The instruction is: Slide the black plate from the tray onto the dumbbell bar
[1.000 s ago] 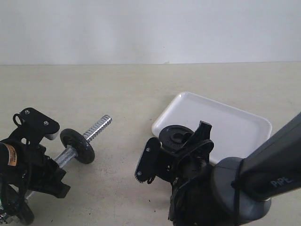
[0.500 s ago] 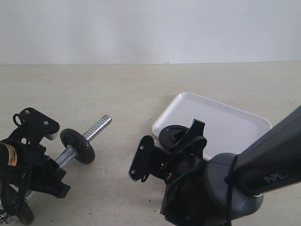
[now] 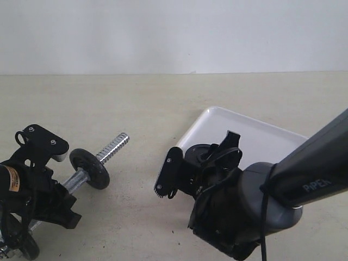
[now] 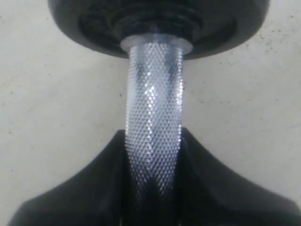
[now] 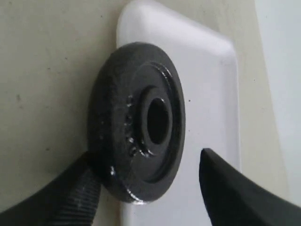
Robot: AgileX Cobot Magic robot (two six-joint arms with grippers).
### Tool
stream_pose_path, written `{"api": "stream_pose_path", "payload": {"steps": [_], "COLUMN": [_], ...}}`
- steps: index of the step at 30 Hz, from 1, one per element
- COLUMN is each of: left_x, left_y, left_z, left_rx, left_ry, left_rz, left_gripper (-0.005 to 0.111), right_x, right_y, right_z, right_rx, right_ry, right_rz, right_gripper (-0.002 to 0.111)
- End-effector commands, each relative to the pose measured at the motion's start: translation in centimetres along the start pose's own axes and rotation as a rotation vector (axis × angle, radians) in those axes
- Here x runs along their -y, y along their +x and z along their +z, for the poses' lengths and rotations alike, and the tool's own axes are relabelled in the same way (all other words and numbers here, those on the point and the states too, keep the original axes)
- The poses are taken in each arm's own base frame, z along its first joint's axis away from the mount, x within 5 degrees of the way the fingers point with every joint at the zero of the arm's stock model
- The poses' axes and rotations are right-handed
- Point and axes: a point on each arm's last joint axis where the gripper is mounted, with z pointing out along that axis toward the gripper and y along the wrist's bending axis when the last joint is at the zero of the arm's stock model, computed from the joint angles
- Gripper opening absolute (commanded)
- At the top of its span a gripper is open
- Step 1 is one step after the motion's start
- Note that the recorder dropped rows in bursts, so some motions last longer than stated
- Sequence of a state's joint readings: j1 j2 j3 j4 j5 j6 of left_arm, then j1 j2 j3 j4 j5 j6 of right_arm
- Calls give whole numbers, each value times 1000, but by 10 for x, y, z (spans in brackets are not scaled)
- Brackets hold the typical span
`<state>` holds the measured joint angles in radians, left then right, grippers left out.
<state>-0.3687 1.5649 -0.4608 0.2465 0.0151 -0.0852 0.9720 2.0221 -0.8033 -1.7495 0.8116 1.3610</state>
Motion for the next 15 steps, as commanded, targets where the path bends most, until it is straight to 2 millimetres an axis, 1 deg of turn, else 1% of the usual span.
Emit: {"api": "stream_pose_path", "payload": {"steps": [1,13,15], "left_x": [0,0,0], "left_y": [-46,-46,-46], "left_z": [-15,-15,-15], "left_rx": [419,419,419], "left_ry": [19,19,18], "left_rz": [4,8,11], "left_gripper": [4,4,4], "right_x": [2,4,4], "right_y": [1,-7,-7], "right_z": [5,6,6], "right_rx": [-10,11,12], "right_ry": [-29,-35,-38], "right_rz": [12,14,14], "right_gripper": [58,58,54]}}
